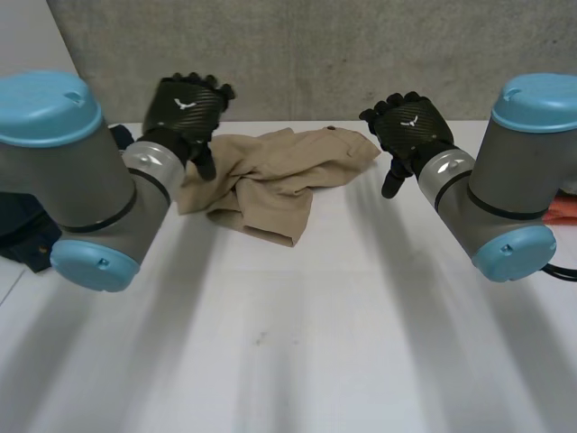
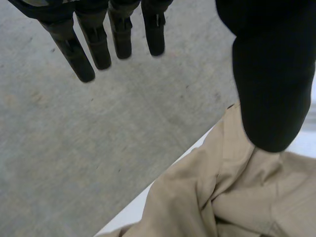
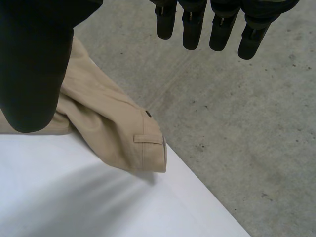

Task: Fold the laundry.

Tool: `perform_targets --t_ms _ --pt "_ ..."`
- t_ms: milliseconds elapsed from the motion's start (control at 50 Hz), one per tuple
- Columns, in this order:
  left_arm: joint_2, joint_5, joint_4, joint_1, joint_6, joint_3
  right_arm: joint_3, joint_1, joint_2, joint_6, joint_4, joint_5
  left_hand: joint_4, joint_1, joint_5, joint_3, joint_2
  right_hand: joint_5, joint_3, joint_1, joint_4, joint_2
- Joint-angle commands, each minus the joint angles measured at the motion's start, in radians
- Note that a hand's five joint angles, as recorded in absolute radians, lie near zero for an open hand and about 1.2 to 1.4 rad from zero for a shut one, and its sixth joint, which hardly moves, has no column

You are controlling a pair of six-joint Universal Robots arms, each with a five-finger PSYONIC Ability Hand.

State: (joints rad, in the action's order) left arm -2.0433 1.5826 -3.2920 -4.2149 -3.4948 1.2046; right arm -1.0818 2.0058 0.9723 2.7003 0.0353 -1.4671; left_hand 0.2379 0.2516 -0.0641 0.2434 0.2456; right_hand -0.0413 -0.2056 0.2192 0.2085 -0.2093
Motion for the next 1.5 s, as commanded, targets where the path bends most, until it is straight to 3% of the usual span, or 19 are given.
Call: perform_targets --t_ms 20,120,260,340,420,640,780,1100,1240,1260,1300,1400,1460,1500 --pt "-0.132 -0.093 -0.026 0.050 -0.038 -0.069 -0.033 -0.002 0.003 -0.051 0.005 0.025 -0.063 -0.077 0.064 -0.069 -0.071 0.041 0.031 -0.045 -0.034 0.035" --pt "-0.207 -0.062 0.028 0.062 -0.076 -0.128 -0.041 -0.007 0.005 -0.054 0.005 0.027 -0.063 -0.077 0.064 -0.069 -0.071 0.041 0.031 -0.045 -0.034 0.035" --pt "-0.417 -0.072 0.147 0.092 -0.213 -0.341 -0.044 -0.010 0.008 -0.053 0.005 0.028 -0.063 -0.077 0.064 -0.069 -0.071 0.041 0.031 -0.045 -0.034 0.035" --pt "-0.544 -0.066 0.221 0.084 -0.282 -0.491 -0.047 -0.015 0.013 -0.054 0.005 0.027 0.087 0.073 -0.086 0.081 0.079 0.041 0.031 -0.045 -0.034 0.035" --pt "-0.633 -0.058 0.385 0.092 -0.381 -0.644 -0.044 -0.027 0.013 -0.057 0.006 0.027 0.172 0.158 -0.171 0.167 0.164 0.041 0.031 -0.045 -0.034 0.035" --pt "-0.764 -0.107 0.564 0.102 -0.402 -0.905 -0.041 -0.036 0.013 -0.059 0.006 0.027 0.275 0.261 -0.274 0.270 0.267 0.041 0.031 -0.045 -0.034 0.035" --pt "-0.825 -0.112 0.609 0.124 -0.435 -1.023 -0.046 -0.033 0.017 -0.060 0.005 0.027 0.360 0.346 -0.359 0.355 0.352 0.041 0.031 -0.045 -0.034 0.035" --pt "-0.972 -0.075 0.670 0.153 -0.633 -1.261 -0.055 -0.030 0.039 -0.079 0.005 0.027 0.410 0.396 -0.409 0.404 0.402 0.041 0.031 -0.045 -0.034 0.035" --pt "-1.012 -0.073 0.612 0.158 -0.661 -1.335 -0.064 -0.025 0.039 -0.094 0.006 0.027 0.762 0.748 -0.761 0.756 0.754 0.041 0.031 -0.045 -0.034 0.035" --pt "-1.023 -0.069 0.602 0.161 -0.671 -1.343 -0.064 -0.025 0.039 -0.099 0.005 0.027 0.972 0.958 -0.971 0.966 0.964 0.041 0.031 -0.045 -0.034 0.035" --pt "-1.029 -0.064 0.586 0.165 -0.693 -1.346 -0.066 -0.027 0.039 -0.102 0.006 0.027 1.158 1.144 -1.157 1.152 1.150 0.041 0.031 -0.045 -0.034 0.035" --pt "-1.020 -0.029 0.554 0.164 -0.756 -1.324 -0.064 -0.042 0.046 -0.099 0.006 0.027 1.158 1.145 -1.158 1.153 1.151 0.041 0.031 -0.045 -0.034 0.035" --pt "-0.976 -0.007 0.568 0.167 -0.713 -1.298 -0.061 -0.059 0.049 -0.099 0.006 0.027 1.158 1.145 -1.158 1.153 1.151 0.041 0.031 -0.045 -0.034 0.035" --pt "-0.892 0.031 0.606 0.171 -0.585 -1.239 -0.058 -0.073 0.049 -0.099 0.011 0.027 1.158 1.145 -1.158 1.153 1.151 0.041 0.031 -0.045 -0.034 0.035"
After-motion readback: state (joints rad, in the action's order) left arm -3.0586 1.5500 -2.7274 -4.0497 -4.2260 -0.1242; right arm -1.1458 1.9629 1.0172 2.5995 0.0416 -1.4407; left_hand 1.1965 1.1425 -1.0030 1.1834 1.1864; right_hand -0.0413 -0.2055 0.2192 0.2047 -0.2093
